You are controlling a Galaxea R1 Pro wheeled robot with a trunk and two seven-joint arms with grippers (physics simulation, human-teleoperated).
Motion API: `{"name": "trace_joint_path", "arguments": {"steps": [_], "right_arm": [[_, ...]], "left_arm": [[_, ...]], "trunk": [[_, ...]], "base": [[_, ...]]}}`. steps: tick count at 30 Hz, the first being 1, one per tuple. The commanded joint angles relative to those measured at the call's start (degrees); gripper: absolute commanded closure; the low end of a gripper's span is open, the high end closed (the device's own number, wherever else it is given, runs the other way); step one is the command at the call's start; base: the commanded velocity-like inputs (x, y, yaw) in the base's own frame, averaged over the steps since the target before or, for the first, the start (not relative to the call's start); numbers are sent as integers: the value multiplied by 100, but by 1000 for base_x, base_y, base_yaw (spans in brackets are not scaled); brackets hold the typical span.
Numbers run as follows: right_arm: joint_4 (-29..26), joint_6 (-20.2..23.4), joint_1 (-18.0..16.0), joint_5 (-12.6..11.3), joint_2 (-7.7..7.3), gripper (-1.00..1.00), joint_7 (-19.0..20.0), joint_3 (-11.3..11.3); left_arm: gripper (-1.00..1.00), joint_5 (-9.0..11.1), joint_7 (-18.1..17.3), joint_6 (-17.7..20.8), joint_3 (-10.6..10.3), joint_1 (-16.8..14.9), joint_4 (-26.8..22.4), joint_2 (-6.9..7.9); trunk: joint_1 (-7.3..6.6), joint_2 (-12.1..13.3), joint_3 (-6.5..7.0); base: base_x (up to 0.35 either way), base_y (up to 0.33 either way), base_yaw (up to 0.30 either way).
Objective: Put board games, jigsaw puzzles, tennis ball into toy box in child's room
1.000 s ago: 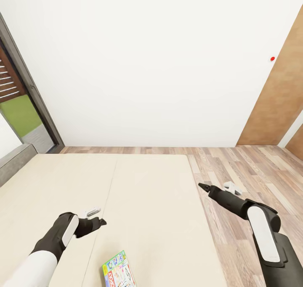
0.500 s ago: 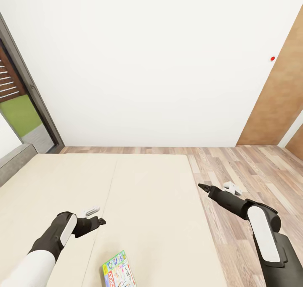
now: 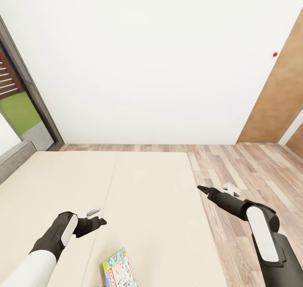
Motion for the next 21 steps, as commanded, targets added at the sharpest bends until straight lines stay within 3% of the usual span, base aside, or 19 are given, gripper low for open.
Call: {"name": "trace_joint_path", "arguments": {"steps": [1, 9, 21], "right_arm": [[38, 63, -5, -51, -1, -100, -46, -4], [733, 384, -77, -20, -19, -100, -61, -46], [778, 406, -86, -16, -18, -100, -51, -46]], "left_arm": [[-100, -32, -36, 30, 21, -5, -2, -2], [-100, -42, -7, 30, 13, -5, 15, -17], [-100, -33, -44, 30, 12, -5, 19, -11]], "trunk": [[3, -12, -21], [3, -12, -96], [3, -12, -210]], "base": [[0, 0, 0], [0, 0, 0], [0, 0, 0]]}}
